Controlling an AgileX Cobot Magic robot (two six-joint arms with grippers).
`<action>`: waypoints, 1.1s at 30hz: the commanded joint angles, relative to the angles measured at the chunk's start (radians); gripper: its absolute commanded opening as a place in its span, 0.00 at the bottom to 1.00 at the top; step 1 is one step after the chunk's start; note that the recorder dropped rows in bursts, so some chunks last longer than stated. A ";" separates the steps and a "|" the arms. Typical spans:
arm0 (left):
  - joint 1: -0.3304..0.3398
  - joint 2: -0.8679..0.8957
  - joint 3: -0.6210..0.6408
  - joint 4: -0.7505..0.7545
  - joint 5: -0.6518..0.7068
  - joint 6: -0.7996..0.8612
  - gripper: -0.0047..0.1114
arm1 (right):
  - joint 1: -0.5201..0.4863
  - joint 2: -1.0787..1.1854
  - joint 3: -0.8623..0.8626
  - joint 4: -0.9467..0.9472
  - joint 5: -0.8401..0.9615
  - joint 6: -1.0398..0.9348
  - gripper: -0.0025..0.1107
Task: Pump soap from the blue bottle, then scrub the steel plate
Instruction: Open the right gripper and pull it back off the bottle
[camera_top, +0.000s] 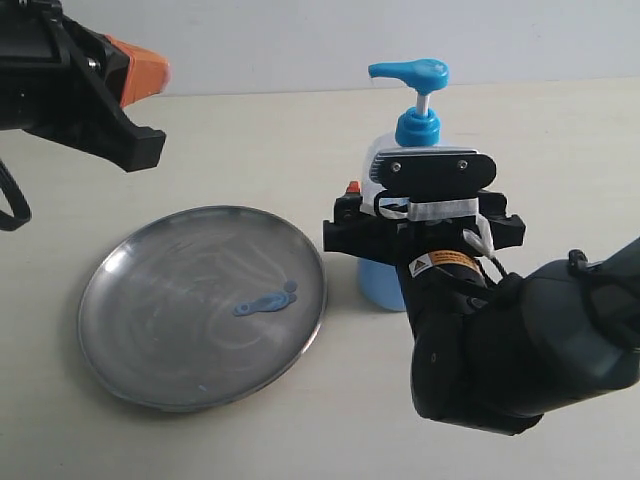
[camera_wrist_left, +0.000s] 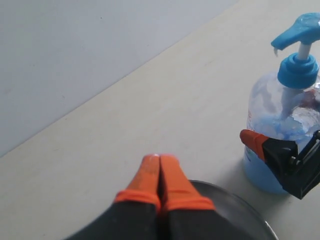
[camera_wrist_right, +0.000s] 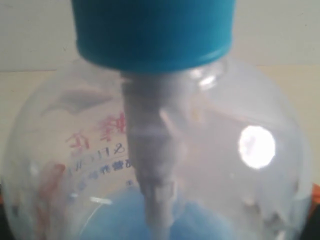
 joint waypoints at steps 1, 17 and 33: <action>0.000 -0.007 0.004 -0.007 -0.005 -0.008 0.04 | -0.003 -0.003 0.001 0.001 -0.027 -0.008 0.88; 0.000 -0.007 0.003 -0.007 -0.005 -0.008 0.04 | -0.003 -0.117 0.001 0.001 0.051 -0.179 0.88; 0.000 -0.007 0.003 -0.007 -0.003 -0.008 0.04 | -0.003 -0.274 0.001 0.161 0.235 -0.326 0.88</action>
